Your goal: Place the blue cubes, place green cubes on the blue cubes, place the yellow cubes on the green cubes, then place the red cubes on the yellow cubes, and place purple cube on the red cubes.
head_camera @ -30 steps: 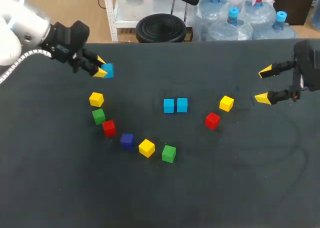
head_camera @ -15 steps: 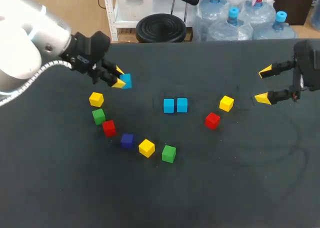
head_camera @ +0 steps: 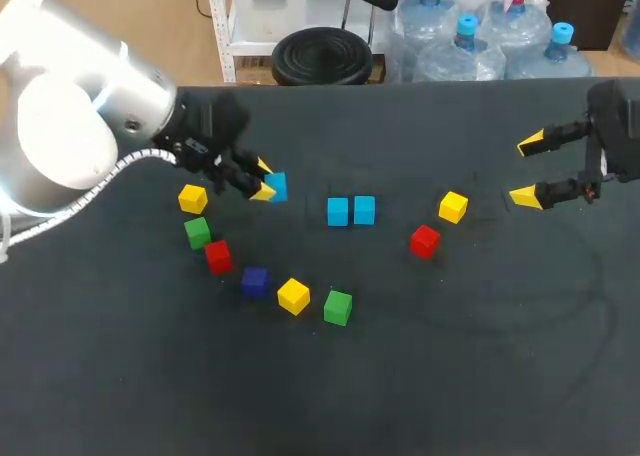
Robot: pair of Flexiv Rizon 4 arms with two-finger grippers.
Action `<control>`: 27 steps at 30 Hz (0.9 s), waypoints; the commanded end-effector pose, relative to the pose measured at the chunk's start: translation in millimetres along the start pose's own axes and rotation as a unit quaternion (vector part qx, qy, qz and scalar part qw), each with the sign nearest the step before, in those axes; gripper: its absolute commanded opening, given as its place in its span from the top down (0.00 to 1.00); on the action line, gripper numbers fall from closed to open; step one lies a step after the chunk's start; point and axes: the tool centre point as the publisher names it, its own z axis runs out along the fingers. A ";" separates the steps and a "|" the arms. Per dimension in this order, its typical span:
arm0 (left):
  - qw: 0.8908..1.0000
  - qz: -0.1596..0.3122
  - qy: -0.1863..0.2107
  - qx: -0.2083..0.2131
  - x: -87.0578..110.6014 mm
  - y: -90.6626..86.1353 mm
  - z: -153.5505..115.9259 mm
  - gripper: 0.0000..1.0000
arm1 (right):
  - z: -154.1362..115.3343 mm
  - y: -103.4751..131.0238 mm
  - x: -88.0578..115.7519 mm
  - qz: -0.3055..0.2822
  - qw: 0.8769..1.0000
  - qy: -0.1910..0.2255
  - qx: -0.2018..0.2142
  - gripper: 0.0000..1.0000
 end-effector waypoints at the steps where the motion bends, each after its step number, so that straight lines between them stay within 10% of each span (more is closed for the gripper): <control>1: 1.000 0.000 0.001 0.001 -2.3 2.3 8.7 1.00 | 0.6 -0.2 0.2 0.000 1.000 -0.001 0.000 0.00; 27: 0.999 0.033 0.007 0.016 -10.5 -25.6 29.9 1.00 | 0.6 -0.2 0.2 0.000 1.000 -0.001 0.000 0.00</control>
